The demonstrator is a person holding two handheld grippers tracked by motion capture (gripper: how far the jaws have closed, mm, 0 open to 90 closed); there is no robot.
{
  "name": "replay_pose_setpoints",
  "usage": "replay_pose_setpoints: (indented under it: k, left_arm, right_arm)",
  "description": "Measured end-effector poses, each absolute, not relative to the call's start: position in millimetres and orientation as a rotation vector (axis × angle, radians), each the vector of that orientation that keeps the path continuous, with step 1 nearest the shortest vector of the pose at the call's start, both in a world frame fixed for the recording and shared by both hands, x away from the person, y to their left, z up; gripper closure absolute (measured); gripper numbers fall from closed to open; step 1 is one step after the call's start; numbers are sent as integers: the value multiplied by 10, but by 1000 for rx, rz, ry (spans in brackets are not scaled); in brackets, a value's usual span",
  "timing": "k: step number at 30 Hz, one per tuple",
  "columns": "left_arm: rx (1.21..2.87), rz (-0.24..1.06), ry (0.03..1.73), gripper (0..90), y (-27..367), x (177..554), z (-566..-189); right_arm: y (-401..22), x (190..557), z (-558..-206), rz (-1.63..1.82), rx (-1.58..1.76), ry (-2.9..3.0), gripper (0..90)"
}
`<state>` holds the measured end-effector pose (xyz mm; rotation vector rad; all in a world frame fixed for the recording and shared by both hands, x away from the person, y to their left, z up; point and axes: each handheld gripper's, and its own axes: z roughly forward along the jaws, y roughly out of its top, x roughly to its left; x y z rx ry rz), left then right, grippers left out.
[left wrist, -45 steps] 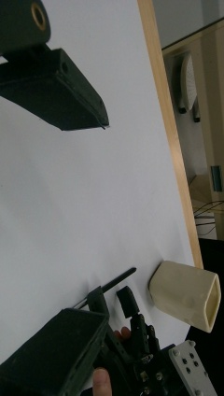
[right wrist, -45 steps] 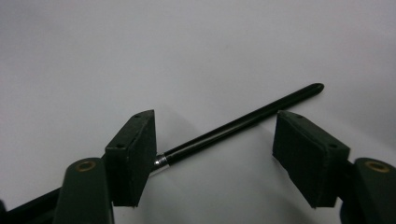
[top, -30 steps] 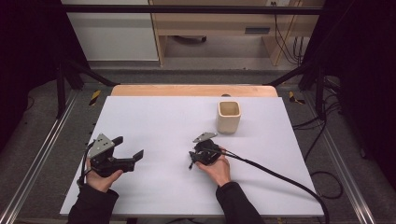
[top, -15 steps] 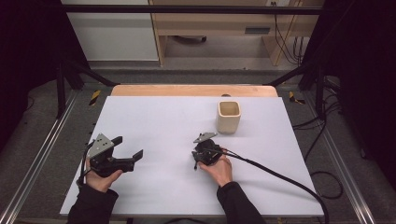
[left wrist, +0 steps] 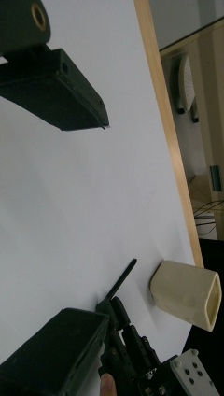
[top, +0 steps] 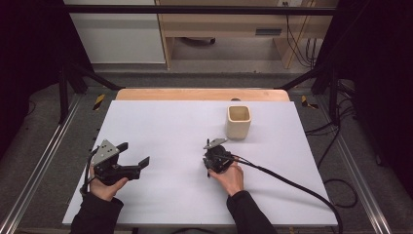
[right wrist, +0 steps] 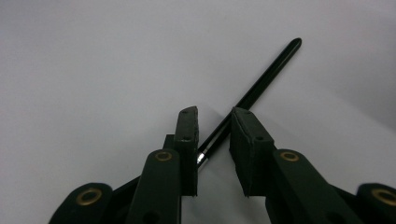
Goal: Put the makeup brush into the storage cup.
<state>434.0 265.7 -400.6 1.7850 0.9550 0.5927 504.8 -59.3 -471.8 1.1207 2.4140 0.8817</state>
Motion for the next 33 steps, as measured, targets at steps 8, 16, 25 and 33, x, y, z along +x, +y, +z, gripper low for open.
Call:
replay_pose_setpoints:
  k: [8, 16, 25, 33]
  left_arm:
    - [1787, 593, 954, 55, 2653, 4342, -4009]
    - [1787, 592, 953, 54, 2653, 4341, -4009]
    - [1789, 592, 952, 55, 2651, 4341, -4009]
    - [1791, 591, 950, 55, 2649, 4341, -4008]
  right_arm:
    - [-684, 5046, -4718, 890, 1182, 2402, 766]
    - [-701, 5046, -4711, 879, 1148, 2412, 795]
    - [-757, 5052, -4722, 917, 1099, 2459, 840]
    - [-756, 5050, -4712, 906, 1090, 2465, 815]
